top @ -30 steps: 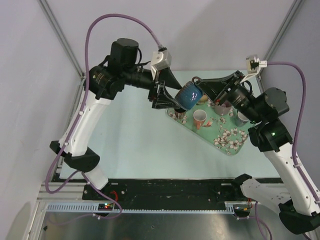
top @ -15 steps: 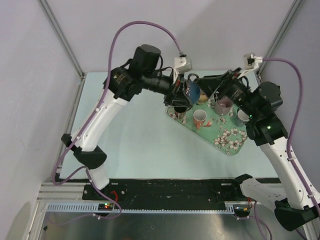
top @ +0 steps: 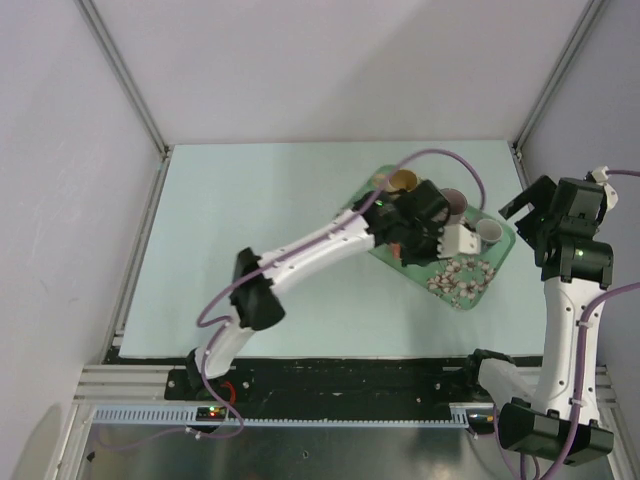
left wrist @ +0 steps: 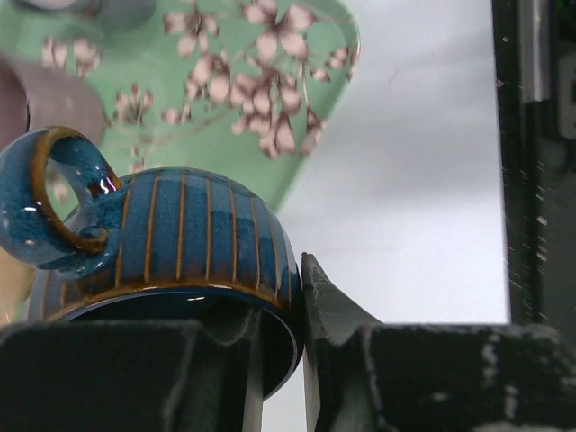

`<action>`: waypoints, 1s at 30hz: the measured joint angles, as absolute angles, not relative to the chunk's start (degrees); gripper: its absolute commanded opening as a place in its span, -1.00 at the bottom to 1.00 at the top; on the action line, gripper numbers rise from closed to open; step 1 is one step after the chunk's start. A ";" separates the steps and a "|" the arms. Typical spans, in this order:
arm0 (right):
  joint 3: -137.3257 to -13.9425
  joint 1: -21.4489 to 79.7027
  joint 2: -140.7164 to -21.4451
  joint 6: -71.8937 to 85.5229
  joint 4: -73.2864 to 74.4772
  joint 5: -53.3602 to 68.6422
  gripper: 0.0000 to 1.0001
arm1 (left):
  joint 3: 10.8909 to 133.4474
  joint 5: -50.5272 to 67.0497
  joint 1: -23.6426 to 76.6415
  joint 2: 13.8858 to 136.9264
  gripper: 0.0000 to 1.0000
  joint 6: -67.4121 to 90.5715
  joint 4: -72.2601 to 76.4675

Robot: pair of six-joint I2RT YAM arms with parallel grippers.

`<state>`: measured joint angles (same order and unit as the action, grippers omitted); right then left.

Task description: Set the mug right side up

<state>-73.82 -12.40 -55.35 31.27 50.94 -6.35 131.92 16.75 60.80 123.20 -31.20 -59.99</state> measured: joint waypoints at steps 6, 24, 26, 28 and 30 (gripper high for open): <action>-73.47 -12.49 -54.83 29.98 57.56 -11.51 0.99 | 140.90 14.61 65.30 137.03 -1.00 -39.70 -56.23; -72.82 -8.38 -50.87 23.55 58.57 -26.35 0.99 | 134.39 12.69 64.29 143.96 -1.00 -44.07 -51.53; -72.73 -8.14 -50.78 23.24 58.46 -26.83 0.99 | 134.23 12.53 63.94 144.66 -1.00 -44.10 -51.29; -72.73 -7.92 -50.76 22.98 58.43 -27.14 0.99 | 134.21 13.08 63.72 145.01 -0.88 -43.92 -51.53; -72.71 -7.88 -50.76 22.74 58.41 -27.16 0.99 | 134.21 13.13 63.66 145.01 -0.60 -43.88 -51.46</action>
<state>-72.71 -7.88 -50.76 22.74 58.41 -27.16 134.21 13.13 63.66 145.01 -43.88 -51.46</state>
